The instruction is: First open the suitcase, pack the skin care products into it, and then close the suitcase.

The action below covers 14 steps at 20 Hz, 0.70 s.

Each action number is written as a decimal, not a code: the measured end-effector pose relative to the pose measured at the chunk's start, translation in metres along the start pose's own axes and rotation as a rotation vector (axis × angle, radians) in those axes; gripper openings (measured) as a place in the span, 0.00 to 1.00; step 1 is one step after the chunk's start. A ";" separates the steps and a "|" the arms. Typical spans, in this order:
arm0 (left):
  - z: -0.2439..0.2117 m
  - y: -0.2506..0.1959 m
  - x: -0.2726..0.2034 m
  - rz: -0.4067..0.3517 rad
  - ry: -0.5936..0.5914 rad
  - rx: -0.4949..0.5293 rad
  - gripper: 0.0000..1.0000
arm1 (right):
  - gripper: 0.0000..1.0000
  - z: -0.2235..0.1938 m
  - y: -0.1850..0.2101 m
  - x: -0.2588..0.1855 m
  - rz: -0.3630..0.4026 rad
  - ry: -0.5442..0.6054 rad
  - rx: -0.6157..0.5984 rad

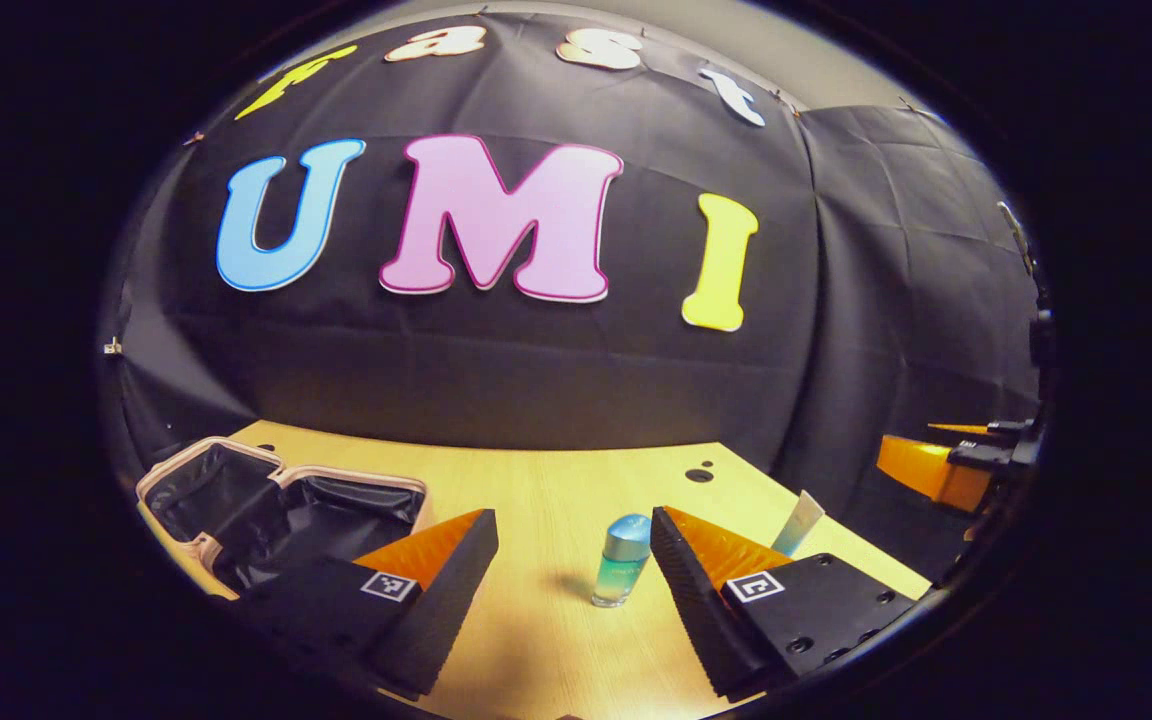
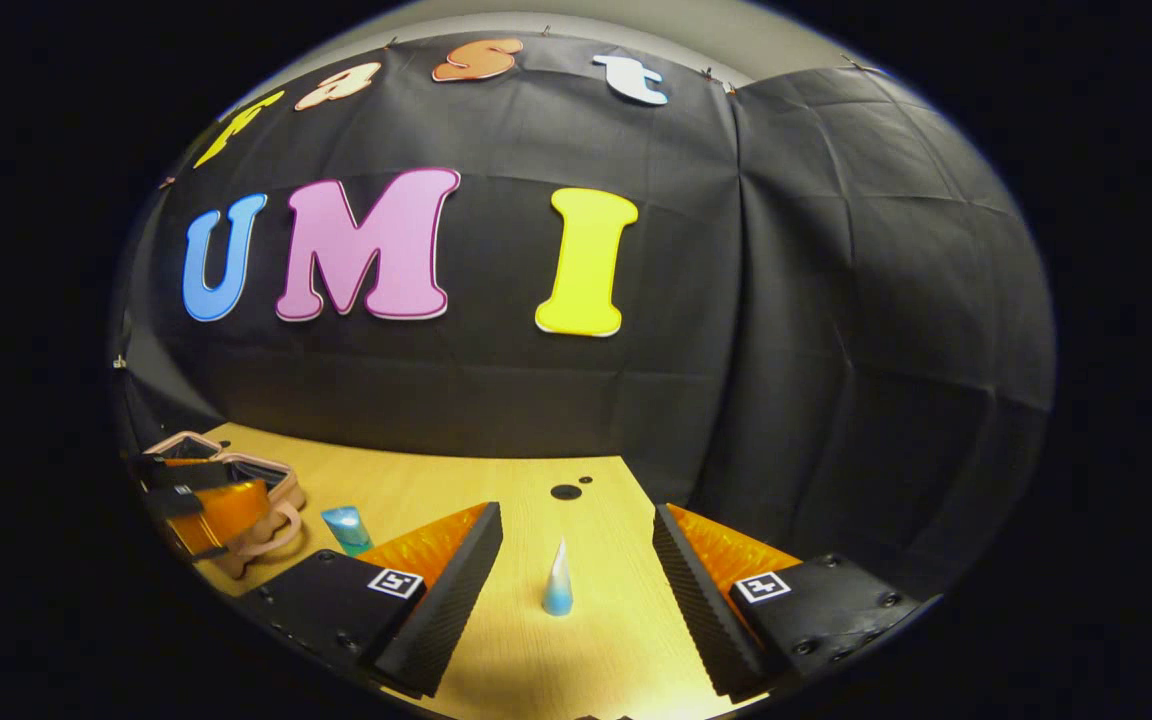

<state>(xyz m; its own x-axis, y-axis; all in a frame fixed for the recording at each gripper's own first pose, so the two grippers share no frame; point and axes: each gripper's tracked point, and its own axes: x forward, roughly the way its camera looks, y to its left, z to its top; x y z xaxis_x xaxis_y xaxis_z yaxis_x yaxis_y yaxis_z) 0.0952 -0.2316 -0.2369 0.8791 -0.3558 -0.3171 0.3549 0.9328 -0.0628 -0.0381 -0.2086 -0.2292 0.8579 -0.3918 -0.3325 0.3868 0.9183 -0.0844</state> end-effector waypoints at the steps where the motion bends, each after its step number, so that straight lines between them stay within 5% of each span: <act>1: -0.016 -0.006 0.010 -0.017 0.025 0.014 0.97 | 0.96 -0.010 0.002 0.003 0.008 0.009 -0.014; 5: -0.052 -0.017 0.045 -0.023 0.112 0.020 0.97 | 0.96 -0.052 0.017 0.020 0.079 0.064 -0.025; 12: -0.096 -0.028 0.113 -0.006 0.227 0.011 0.96 | 0.97 -0.108 0.020 0.083 0.068 0.172 0.032; 14: -0.105 -0.031 0.119 -0.010 0.255 0.021 0.77 | 0.96 -0.115 0.016 0.096 0.046 0.181 0.030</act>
<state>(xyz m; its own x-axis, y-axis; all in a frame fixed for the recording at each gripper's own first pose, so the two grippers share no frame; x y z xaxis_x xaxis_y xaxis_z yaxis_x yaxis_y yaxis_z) 0.1555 -0.2971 -0.3719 0.7673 -0.3370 -0.5456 0.3723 0.9268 -0.0489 0.0113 -0.2250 -0.3704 0.8010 -0.3303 -0.4993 0.3606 0.9320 -0.0382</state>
